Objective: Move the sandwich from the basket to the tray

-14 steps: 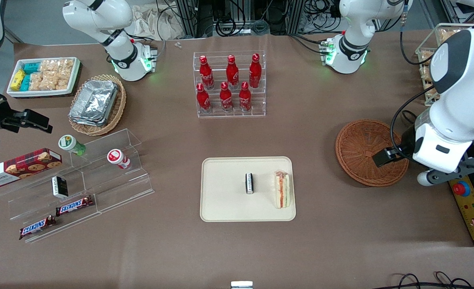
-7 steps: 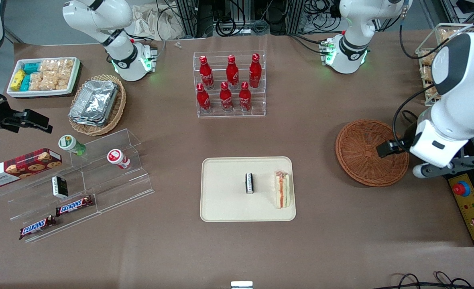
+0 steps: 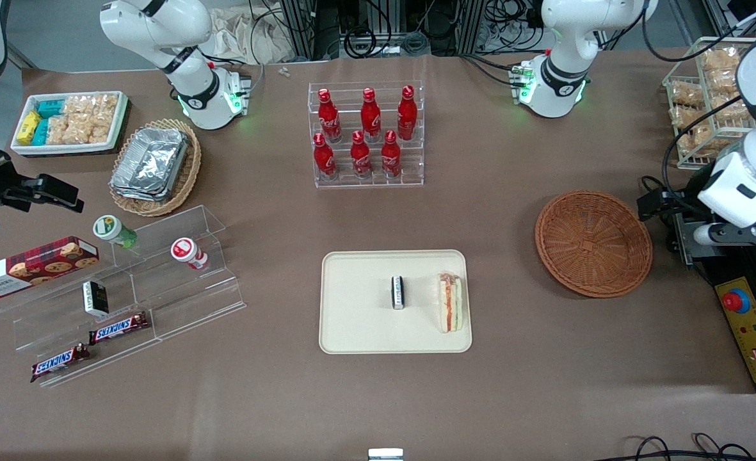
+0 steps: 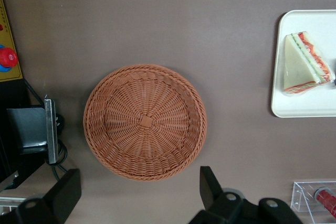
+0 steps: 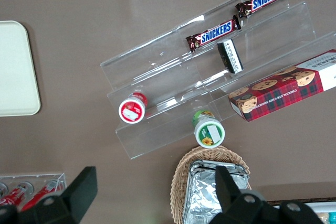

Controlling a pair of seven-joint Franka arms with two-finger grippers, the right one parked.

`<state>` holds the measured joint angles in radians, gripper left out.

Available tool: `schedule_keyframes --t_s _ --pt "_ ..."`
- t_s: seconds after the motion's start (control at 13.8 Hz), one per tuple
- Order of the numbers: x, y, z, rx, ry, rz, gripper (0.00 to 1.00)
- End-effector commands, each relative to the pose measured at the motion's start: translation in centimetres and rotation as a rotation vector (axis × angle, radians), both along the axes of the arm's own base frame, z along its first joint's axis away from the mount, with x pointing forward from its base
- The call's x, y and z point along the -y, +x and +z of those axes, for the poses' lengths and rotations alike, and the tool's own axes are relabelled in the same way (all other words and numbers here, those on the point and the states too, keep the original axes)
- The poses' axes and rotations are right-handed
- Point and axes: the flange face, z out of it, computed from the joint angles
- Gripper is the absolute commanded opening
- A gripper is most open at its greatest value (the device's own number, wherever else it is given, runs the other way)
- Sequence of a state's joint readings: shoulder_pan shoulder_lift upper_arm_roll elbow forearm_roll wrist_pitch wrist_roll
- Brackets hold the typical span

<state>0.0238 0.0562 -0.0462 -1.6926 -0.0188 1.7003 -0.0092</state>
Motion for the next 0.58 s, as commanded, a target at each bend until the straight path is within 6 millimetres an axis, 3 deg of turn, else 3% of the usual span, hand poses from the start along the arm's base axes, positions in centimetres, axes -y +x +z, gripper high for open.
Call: schedule_keyframes --t_s 0.0,0.51 --pt "0.19 -0.34 -0.13 0.01 -0.017 -0.011 1.0" --pt "-0.27 0.61 -0.04 0.022 -0.017 0.023 1.0"
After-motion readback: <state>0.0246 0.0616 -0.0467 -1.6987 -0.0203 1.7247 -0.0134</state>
